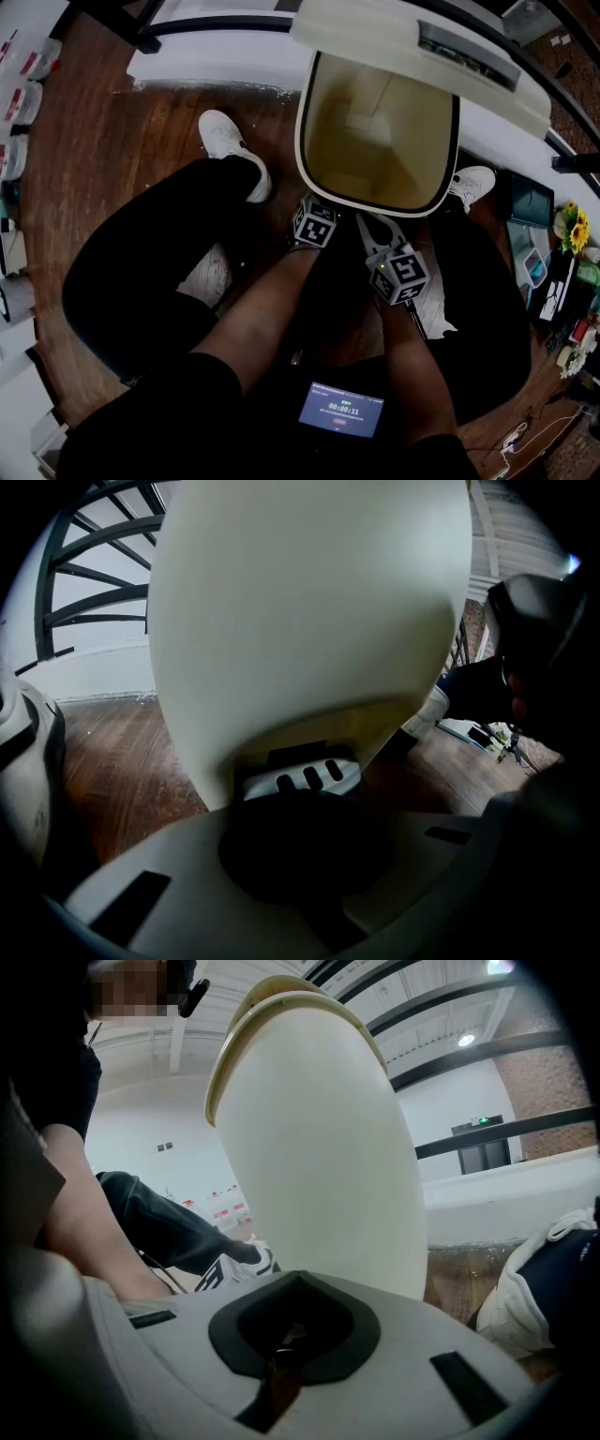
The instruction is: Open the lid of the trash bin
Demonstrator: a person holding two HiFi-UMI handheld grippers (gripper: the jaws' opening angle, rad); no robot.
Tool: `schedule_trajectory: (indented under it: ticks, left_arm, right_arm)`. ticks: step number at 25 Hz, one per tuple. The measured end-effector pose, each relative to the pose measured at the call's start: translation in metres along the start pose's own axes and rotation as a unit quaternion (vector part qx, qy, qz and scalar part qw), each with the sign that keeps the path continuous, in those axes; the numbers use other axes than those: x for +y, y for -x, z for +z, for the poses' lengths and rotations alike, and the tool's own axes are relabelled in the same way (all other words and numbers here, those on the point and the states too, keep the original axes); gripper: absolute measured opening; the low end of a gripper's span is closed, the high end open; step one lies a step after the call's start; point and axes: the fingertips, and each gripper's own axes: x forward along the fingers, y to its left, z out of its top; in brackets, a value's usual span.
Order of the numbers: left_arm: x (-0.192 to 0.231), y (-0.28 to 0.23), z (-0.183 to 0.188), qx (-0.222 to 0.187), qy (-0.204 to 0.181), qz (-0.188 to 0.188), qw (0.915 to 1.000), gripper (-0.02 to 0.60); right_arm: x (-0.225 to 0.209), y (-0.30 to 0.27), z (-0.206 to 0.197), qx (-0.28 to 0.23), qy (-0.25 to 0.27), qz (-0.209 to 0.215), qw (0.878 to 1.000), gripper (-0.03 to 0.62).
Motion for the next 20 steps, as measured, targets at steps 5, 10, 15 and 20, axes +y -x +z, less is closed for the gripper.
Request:
schedule_trajectory:
  ticks: [5, 10, 15, 20]
  left_arm:
    - [0.0002, -0.0029, -0.0024, 0.013, -0.006, 0.001, 0.9999, 0.031]
    - [-0.0011, -0.0049, -0.0027, 0.015, -0.008, -0.001, 0.9999, 0.032]
    - [-0.0020, -0.0055, -0.0039, 0.018, -0.009, 0.000, 0.9998, 0.031]
    - [-0.0017, -0.0044, -0.0044, 0.020, -0.012, -0.001, 0.9997, 0.031]
  right_arm:
    - [0.0000, -0.0006, 0.0003, 0.000, 0.000, 0.000, 1.000, 0.011]
    - [-0.0012, 0.0011, -0.0005, -0.002, -0.003, 0.001, 1.000, 0.011]
    - [-0.0010, 0.0026, -0.0014, -0.001, -0.004, 0.000, 1.000, 0.011]
    - [-0.0017, 0.0003, -0.0005, -0.003, -0.005, -0.002, 1.000, 0.011]
